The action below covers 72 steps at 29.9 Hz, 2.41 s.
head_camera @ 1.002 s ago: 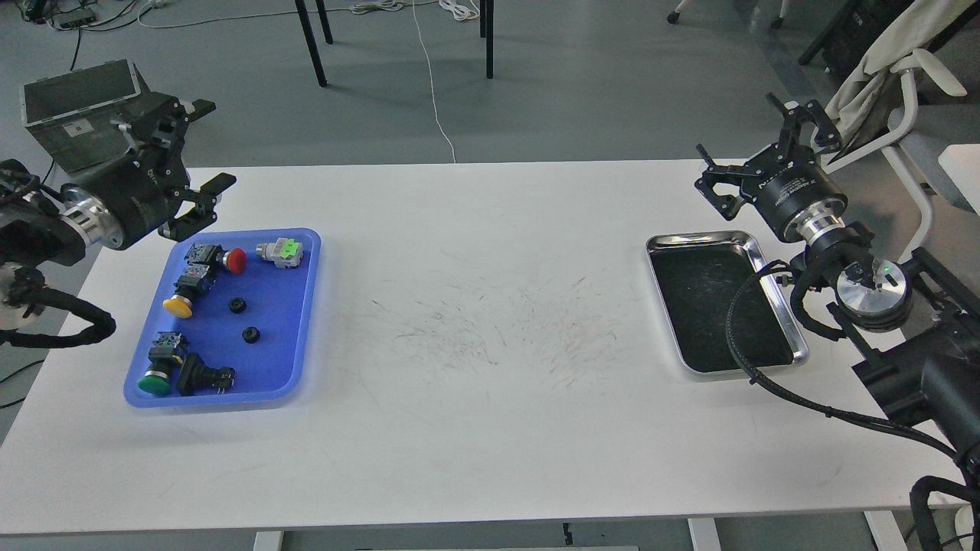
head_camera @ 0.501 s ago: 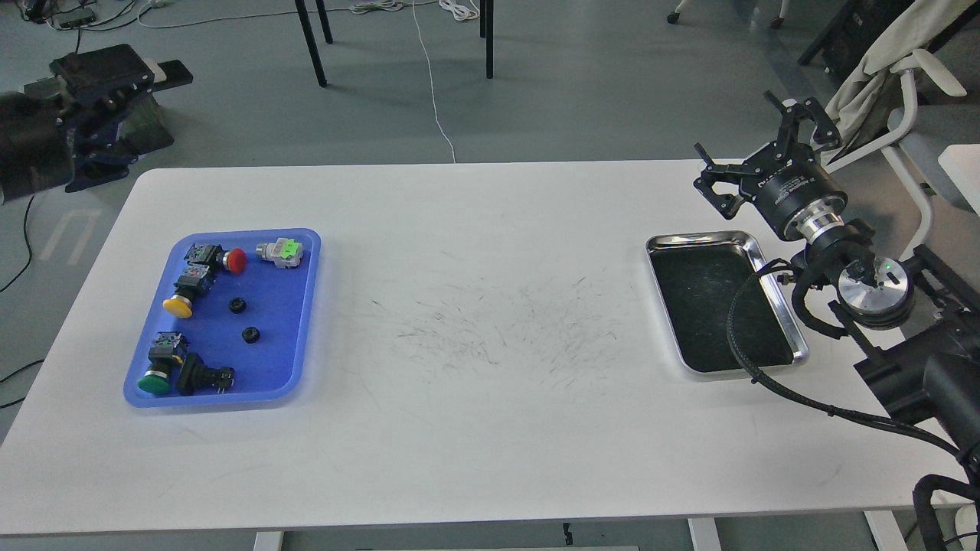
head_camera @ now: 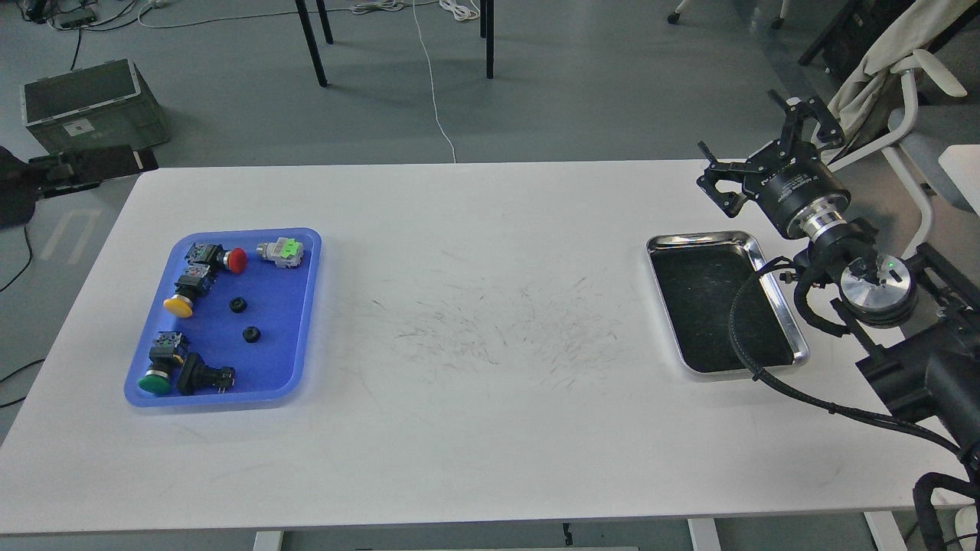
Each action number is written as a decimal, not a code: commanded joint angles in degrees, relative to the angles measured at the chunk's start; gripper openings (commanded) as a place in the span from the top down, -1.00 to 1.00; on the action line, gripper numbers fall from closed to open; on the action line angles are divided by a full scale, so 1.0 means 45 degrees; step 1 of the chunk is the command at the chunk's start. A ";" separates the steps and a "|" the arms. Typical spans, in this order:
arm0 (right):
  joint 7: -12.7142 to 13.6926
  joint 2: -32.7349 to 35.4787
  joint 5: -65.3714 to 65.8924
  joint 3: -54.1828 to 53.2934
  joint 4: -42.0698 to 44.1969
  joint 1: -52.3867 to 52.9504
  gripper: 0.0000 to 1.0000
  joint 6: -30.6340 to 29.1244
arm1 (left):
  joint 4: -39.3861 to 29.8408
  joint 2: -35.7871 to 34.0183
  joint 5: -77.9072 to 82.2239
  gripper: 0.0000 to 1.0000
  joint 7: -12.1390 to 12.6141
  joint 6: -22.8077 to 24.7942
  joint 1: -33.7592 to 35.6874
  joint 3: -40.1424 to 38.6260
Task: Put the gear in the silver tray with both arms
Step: 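Lower the left gripper into the blue tray and grasp a black gear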
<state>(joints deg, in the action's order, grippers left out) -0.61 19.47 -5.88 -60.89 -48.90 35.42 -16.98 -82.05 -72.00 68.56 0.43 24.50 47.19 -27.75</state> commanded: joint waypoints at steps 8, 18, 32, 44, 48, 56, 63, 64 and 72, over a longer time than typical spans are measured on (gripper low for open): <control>-0.0021 0.0009 -0.0001 0.0093 0.0006 -0.0001 -1.00 0.0317 | 0.1025 0.1682 0.3395 -0.96 0.0022 -0.3564 -0.0058 0.4444; -0.0079 0.0028 0.0018 0.0073 0.0026 -0.0040 -1.00 0.0356 | 0.3076 0.4162 0.4354 -0.93 -0.0036 -0.5248 -0.0370 0.5152; -0.0099 0.0107 0.0018 0.0073 0.0436 -0.0079 -1.00 0.0356 | 0.5128 0.6605 0.5096 -0.82 -0.0056 -0.5308 -0.0624 0.5230; -0.0118 0.0165 0.0018 0.0093 0.0417 -0.0177 -1.00 0.0317 | 0.5850 0.6899 0.5116 -0.66 -0.0252 -0.5328 -0.1073 0.5210; -0.0138 0.0165 0.0018 0.0093 0.0417 -0.0177 -1.00 0.0278 | 0.6143 0.7094 0.5096 -0.60 -0.0368 -0.5328 -0.1073 0.5210; -0.0138 0.0165 0.0038 0.0093 0.0436 -0.0177 -1.00 0.0259 | 0.6769 0.7407 0.5116 -0.40 -0.0584 -0.5308 -0.1151 0.5230; -0.0138 0.0165 0.0038 0.0113 0.0436 -0.0196 -1.00 0.0259 | 0.6788 0.7407 0.5155 -0.10 -0.0564 -0.5308 -0.1249 0.5249; -0.0138 0.0165 0.0057 0.0113 0.0436 -0.0196 -1.00 0.0259 | 0.6788 0.7407 0.5155 -0.05 -0.0564 -0.5308 -0.1249 0.5249; -0.0138 0.0185 0.0058 0.0113 0.0436 -0.0255 -1.00 0.0259 | 0.6788 0.7407 0.5136 0.45 -0.0544 -0.5308 -0.1249 0.5230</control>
<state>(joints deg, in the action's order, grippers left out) -1.23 20.29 -5.63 -60.37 -46.93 34.50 -15.85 -51.52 -38.65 91.76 -1.85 0.61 41.58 -4.15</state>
